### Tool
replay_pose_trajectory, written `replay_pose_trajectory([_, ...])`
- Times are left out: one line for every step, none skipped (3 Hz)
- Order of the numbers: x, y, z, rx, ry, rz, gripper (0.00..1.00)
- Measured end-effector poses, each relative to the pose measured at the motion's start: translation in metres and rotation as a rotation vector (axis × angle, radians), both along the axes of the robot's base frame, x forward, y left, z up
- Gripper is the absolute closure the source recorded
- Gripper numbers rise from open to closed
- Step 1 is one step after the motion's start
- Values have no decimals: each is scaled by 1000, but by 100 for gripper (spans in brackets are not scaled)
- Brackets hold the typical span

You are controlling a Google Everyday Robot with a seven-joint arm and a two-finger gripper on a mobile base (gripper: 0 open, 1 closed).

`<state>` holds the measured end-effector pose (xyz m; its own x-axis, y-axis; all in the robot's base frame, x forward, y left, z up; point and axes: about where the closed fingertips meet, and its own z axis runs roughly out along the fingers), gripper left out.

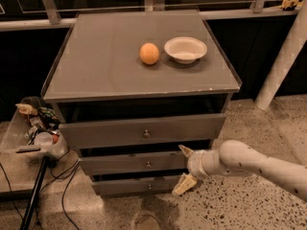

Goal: Open middle drawer

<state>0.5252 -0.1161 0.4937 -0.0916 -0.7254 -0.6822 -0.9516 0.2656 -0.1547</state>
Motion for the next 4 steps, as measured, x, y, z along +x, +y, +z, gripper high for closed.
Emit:
replay_pose_trajectory([19, 1, -1, 48, 0, -12, 0])
replay_pose_trajectory([30, -2, -11, 58, 8, -38, 0])
replay_pose_trajectory([32, -10, -27, 46, 27, -70, 0])
replay_pose_trajectory([38, -12, -37, 33, 17, -84, 0])
